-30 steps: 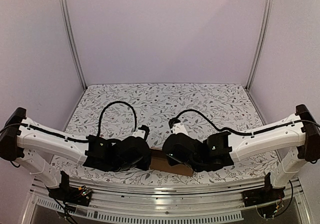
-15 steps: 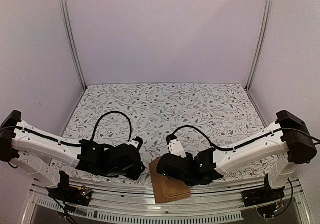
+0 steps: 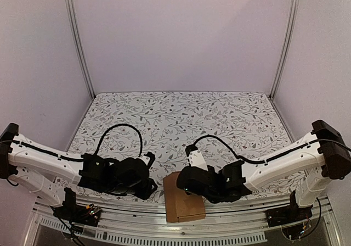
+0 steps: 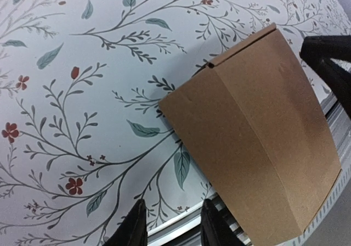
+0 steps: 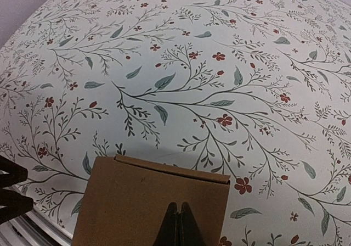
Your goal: Fold the paper box
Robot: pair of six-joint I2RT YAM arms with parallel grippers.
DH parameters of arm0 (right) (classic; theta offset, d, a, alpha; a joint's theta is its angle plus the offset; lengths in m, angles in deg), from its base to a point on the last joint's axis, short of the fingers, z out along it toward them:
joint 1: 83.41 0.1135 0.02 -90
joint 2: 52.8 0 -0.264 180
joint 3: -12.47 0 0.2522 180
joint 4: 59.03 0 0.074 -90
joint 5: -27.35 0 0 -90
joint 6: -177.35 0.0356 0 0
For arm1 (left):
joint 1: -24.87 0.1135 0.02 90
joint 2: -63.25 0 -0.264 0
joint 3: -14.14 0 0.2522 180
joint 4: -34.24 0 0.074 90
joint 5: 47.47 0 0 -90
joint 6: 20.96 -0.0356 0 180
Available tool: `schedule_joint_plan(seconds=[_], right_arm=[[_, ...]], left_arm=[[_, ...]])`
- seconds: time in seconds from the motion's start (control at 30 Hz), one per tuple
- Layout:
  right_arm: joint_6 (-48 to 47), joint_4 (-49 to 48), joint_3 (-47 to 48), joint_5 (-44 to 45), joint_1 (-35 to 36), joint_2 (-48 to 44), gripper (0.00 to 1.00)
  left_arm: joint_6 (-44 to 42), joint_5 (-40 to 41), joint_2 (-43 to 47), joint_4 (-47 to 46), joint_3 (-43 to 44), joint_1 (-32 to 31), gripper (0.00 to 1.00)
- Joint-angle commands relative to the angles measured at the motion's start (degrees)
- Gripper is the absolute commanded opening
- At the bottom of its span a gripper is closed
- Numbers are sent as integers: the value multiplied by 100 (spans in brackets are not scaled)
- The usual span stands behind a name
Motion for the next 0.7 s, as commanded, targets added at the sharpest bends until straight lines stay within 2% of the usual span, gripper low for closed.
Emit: schedule_joint_plan(seconds=[0.0, 0.1, 0.2, 0.33, 0.67], right_arm=[[-301, 147, -244, -450, -25, -685, 0], [-250, 572, -507, -592, -45, -1066, 0], [-51, 1060, -678, -695, -45, -1340, 0], [260, 1068, -969, -1020, -48, -1486, 0], [489, 427, -888, -1798, -49, -872, 0]], left_arm=[[-221, -638, -82, -196, 111, 77, 27], [-342, -963, -381, -154, 337, 119, 14], [-418, -1249, -762, -65, 581, 145, 7], [-447, -1518, -1306, -30, 878, 152, 1], [-475, -1560, -2048, 218, 1328, 199, 0]])
